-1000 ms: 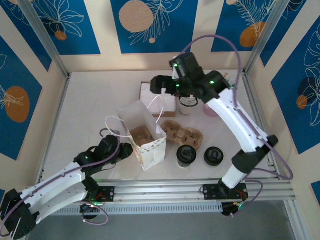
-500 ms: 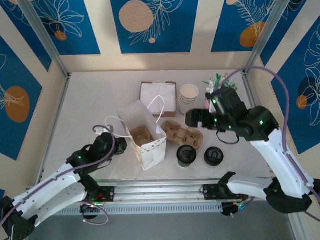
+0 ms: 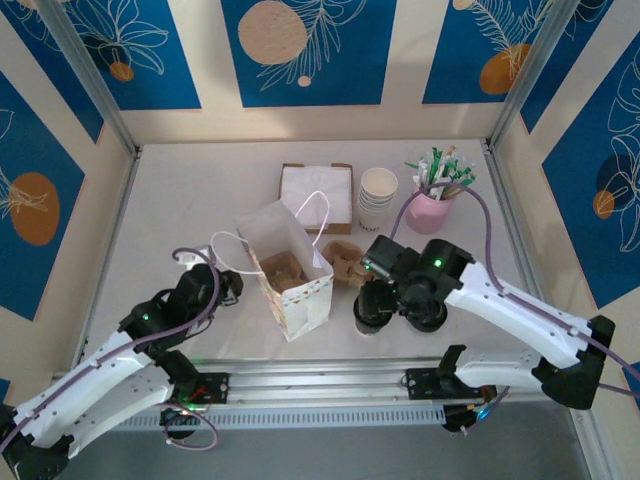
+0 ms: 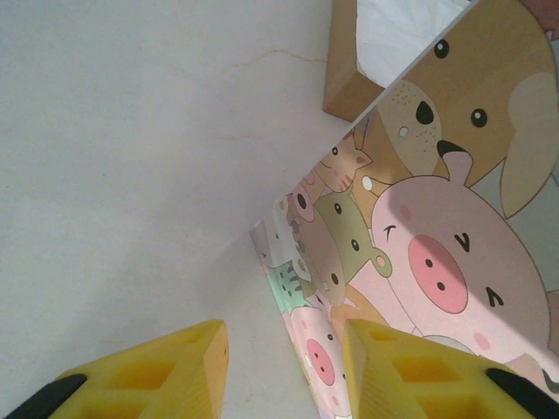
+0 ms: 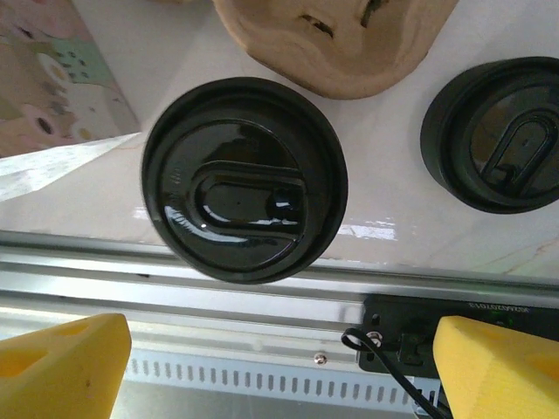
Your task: Pack the takeout coffee
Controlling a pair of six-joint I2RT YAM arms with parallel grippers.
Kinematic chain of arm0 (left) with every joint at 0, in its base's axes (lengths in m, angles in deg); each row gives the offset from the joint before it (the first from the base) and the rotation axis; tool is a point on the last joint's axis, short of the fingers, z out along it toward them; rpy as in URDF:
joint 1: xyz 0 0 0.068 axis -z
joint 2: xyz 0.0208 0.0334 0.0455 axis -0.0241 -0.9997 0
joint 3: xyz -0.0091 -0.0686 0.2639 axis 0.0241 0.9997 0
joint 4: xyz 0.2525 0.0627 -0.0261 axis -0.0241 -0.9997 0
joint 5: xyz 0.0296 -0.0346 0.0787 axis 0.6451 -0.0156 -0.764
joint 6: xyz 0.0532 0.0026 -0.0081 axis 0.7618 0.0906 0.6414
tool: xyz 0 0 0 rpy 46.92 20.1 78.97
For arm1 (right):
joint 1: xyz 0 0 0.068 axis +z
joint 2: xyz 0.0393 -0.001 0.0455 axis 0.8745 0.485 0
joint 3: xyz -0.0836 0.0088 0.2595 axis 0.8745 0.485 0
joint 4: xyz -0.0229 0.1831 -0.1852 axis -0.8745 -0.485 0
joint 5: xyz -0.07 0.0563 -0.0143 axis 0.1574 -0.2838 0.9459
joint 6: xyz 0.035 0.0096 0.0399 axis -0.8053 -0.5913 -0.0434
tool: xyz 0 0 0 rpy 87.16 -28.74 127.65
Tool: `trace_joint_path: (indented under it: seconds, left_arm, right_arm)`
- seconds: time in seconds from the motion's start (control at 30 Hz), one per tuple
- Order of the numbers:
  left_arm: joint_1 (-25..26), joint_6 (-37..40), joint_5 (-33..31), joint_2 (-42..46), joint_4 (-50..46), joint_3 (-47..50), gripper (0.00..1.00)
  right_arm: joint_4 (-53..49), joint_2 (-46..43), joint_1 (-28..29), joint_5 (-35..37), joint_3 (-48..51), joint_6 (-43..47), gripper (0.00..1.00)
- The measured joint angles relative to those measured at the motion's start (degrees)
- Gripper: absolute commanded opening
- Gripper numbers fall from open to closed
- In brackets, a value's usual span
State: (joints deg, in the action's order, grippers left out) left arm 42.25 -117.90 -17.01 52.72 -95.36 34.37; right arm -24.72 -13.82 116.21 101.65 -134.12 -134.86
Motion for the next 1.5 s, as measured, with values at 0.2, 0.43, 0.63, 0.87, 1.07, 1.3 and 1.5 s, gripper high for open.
trace_joint_path:
  seconds: [0.2, 0.43, 0.63, 0.87, 1.07, 1.3, 1.5]
  left_arm:
    - [0.0, 0.9, -1.6, 0.3, -2.2, -0.7, 0.41]
    - [0.0, 1.5, -2.4, 1.1, -3.0, -0.9, 0.41]
    - [0.0, 1.4, -2.8, 1.5, -3.2, -0.9, 0.41]
    - [0.0, 1.4, -2.8, 1.9, -3.1, -0.9, 0.41]
    - [0.0, 1.4, -2.8, 2.0, -3.1, -0.8, 0.41]
    - [0.0, 1.3, -2.8, 2.9, -3.1, -0.8, 0.41]
    - [0.0, 1.2, -2.8, 2.7, -2.7, -0.7, 0.40]
  right_arm:
    - [3.8, 2.9, 1.1, -0.1, 1.9, -1.0, 0.90]
    - [6.8, 5.7, 1.4, 0.0, 3.3, -1.6, 0.84]
    - [7.5, 6.7, 1.4, 0.0, 4.4, -1.8, 0.84]
    - [9.1, 7.4, 1.4, 0.0, 5.5, -1.8, 0.80]
    - [9.7, 8.7, 1.4, 0.5, 5.6, -1.7, 0.81]
    - [10.4, 8.9, 1.4, 1.8, 5.6, -1.6, 0.79]
    - [11.0, 8.9, 1.2, 2.2, 5.7, -1.6, 0.78]
